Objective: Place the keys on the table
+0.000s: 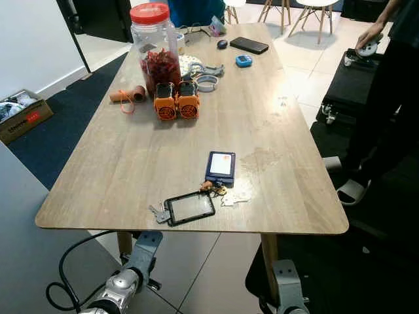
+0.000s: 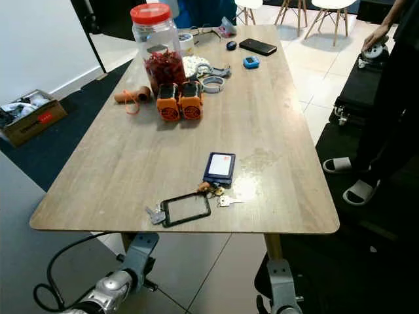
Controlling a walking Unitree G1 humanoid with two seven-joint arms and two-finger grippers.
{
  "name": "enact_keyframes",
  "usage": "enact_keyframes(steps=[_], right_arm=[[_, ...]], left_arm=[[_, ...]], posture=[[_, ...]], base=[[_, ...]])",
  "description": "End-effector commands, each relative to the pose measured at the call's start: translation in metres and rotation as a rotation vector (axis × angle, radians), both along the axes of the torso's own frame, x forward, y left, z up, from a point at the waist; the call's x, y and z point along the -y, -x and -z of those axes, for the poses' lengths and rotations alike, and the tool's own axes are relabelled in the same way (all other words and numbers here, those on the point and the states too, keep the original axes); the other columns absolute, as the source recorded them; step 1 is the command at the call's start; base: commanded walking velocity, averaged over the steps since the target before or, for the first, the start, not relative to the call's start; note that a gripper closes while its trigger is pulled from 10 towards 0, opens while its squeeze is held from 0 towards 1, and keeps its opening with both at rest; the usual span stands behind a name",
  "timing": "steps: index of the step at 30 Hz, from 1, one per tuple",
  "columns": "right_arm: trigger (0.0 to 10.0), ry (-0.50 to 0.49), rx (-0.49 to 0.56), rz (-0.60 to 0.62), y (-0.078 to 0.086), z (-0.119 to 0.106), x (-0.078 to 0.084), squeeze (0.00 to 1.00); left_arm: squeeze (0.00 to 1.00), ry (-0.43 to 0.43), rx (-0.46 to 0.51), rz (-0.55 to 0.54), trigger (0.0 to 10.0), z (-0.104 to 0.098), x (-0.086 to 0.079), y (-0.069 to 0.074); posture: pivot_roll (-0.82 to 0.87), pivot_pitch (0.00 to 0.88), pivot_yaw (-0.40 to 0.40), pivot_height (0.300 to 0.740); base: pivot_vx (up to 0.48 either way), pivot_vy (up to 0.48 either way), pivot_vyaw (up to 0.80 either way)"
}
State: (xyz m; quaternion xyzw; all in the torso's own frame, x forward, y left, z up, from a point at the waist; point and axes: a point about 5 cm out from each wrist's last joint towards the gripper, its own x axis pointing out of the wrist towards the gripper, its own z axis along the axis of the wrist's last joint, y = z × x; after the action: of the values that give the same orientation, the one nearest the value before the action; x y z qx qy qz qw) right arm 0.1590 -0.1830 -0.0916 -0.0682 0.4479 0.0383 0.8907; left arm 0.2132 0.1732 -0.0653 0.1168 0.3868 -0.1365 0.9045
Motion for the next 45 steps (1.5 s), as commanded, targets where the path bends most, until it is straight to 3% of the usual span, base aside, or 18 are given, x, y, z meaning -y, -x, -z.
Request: enact_keyframes(steps=[1, 17, 23, 26, 31, 45], right_arm=[[10.0, 0.011, -0.007, -0.055, -0.001, 0.0, 0.0, 0.0], [10.0, 0.039, -0.01, -0.147, -0.008, -0.003, 0.004, 0.0], [10.0, -0.003, 0.014, -0.01, -0.007, -0.004, 0.006, 0.0], [10.0, -0.089, 0.026, 0.157, -0.001, -0.002, 0.008, 0.0], [10.0, -0.137, 0.019, 0.276, 0.008, 0.002, 0.01, 0.0], [10.0, -0.148, 0.0, 0.295, 0.016, 0.005, 0.005, 0.0]], left_arm=[[0.0, 0.011, -0.008, -0.046, 10.0, 0.004, -0.002, 0.007], [0.0, 0.045, 0.001, -0.111, 10.0, 0.009, 0.002, 0.017], [0.0, 0.076, 0.012, -0.102, 10.0, 0.008, 0.005, 0.017], [0.0, 0.066, 0.007, -0.088, 10.0, 0.008, 0.005, 0.016], [0.0, 0.064, 0.006, -0.079, 10.0, 0.007, 0.005, 0.014], [0.0, 0.063, 0.006, -0.066, 10.0, 0.005, 0.002, 0.012]], posture=[[0.07, 0.053, -0.024, 0.74], [0.09, 0.044, -0.108, 0.74], [0.06, 0.046, -0.083, 0.74], [0.06, 0.047, -0.057, 0.74], [0.05, 0.048, -0.033, 0.74], [0.05, 0.052, -0.02, 0.74]], base=[[0.0, 0.0, 0.0], [0.0, 0.0, 0.0], [0.0, 0.0, 0.0], [0.0, 0.0, 0.0], [0.0, 0.0, 0.0], [0.0, 0.0, 0.0]])
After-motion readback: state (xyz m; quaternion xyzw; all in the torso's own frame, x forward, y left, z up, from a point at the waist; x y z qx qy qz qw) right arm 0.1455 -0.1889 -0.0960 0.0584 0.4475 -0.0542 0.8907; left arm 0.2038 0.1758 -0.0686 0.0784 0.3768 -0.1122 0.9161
